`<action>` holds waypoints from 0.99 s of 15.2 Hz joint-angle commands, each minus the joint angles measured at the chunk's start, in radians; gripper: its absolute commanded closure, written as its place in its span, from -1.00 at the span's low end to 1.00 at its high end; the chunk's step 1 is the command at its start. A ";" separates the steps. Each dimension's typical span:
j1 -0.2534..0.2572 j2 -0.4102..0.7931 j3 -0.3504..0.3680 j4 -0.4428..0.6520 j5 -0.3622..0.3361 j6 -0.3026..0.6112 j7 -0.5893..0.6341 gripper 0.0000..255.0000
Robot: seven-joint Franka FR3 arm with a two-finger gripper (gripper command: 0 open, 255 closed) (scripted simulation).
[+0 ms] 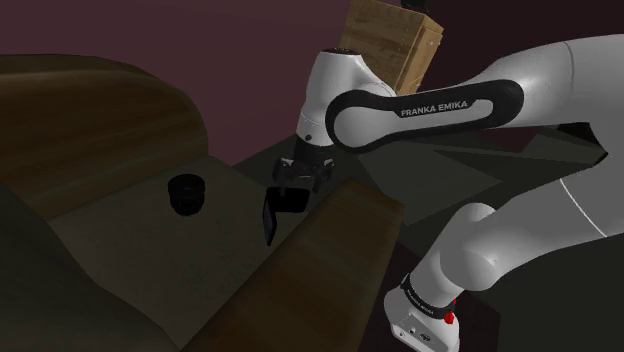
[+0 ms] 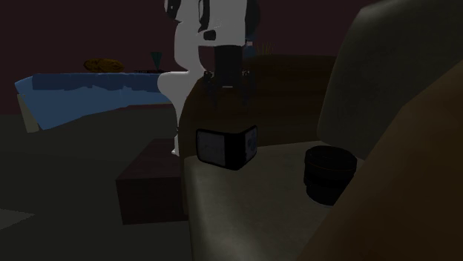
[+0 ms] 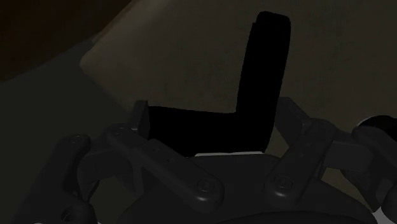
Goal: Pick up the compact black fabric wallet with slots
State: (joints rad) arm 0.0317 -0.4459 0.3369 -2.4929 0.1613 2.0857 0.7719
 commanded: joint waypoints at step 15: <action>-0.059 0.277 0.152 0.016 -0.089 0.282 0.260 1.00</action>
State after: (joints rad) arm -0.0273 -0.2217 0.4734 -2.4460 0.1611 2.3497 1.0363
